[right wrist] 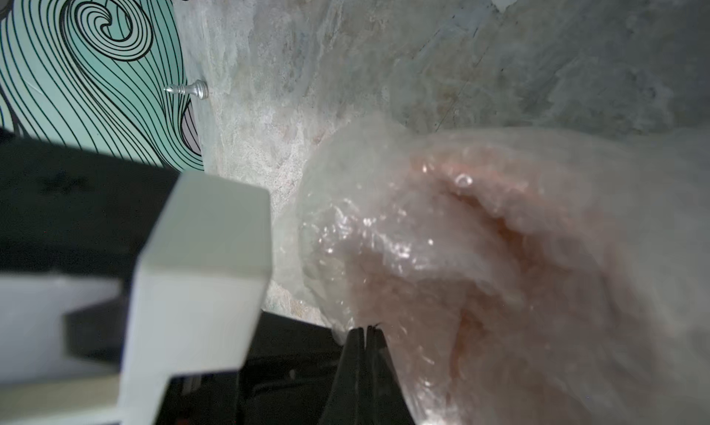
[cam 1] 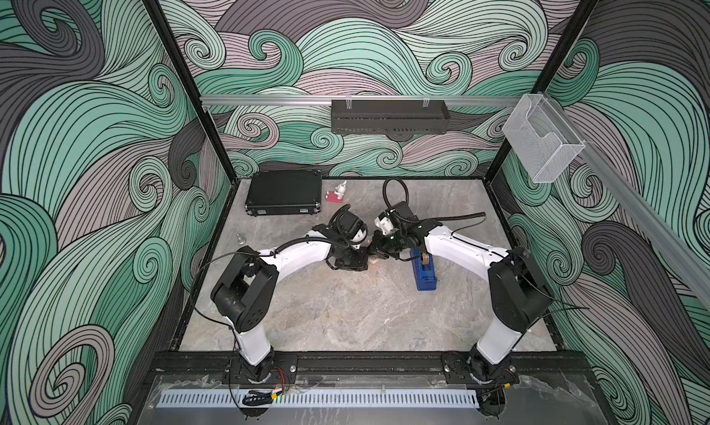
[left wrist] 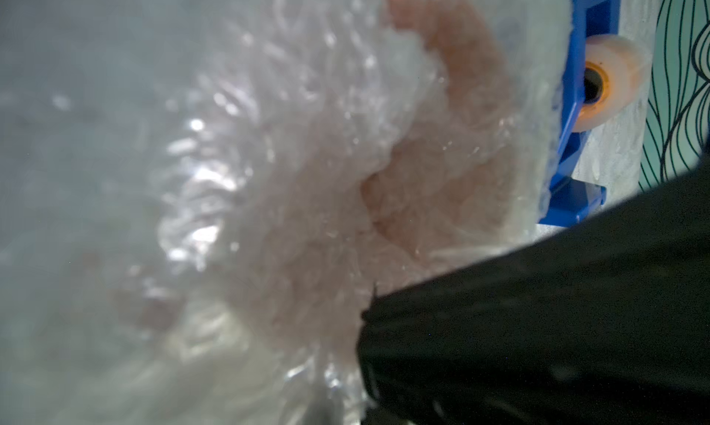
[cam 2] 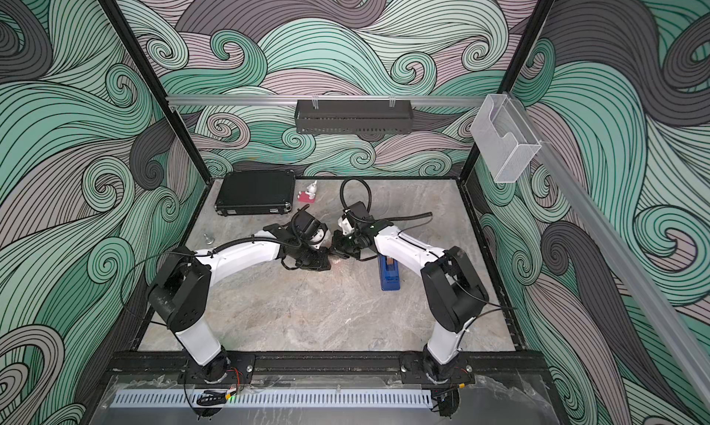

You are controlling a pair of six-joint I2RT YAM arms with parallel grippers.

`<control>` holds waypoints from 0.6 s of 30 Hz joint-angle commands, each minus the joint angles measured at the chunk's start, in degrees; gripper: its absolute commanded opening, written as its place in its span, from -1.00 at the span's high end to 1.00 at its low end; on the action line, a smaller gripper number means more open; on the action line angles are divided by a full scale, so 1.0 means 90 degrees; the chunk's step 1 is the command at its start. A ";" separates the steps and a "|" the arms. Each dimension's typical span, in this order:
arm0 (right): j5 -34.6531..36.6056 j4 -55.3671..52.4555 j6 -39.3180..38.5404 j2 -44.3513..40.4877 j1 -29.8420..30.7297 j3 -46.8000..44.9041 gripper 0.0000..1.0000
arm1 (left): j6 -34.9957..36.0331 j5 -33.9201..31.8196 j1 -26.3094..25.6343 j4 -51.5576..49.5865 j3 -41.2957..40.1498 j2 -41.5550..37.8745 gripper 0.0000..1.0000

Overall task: Wrap mugs in bubble wrap
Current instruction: Stick the tape on the bubble wrap.

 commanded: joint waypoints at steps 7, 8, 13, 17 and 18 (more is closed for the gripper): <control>0.0173 -0.0334 -0.0376 0.0362 -0.0129 0.0350 1.00 | 0.0079 -0.0104 -0.0014 -0.0067 0.0215 0.0116 0.78; 0.0191 -0.0387 -0.0414 0.0261 -0.0120 0.0385 1.00 | 0.0080 -0.0104 -0.0014 -0.0065 0.0215 0.0116 0.78; 0.0433 -0.0712 -0.0558 -0.0338 -0.0125 0.0556 1.00 | 0.0085 -0.0096 -0.0009 -0.0056 0.0215 0.0122 0.78; 0.0542 -0.0779 -0.0594 -0.0626 -0.0118 0.0492 1.00 | 0.0074 -0.0088 -0.0008 -0.0046 0.0215 0.0140 0.78; 0.0475 -0.0767 -0.0594 -0.0635 -0.0123 0.0457 1.00 | 0.0069 -0.0086 -0.0006 -0.0048 0.0215 0.0156 0.78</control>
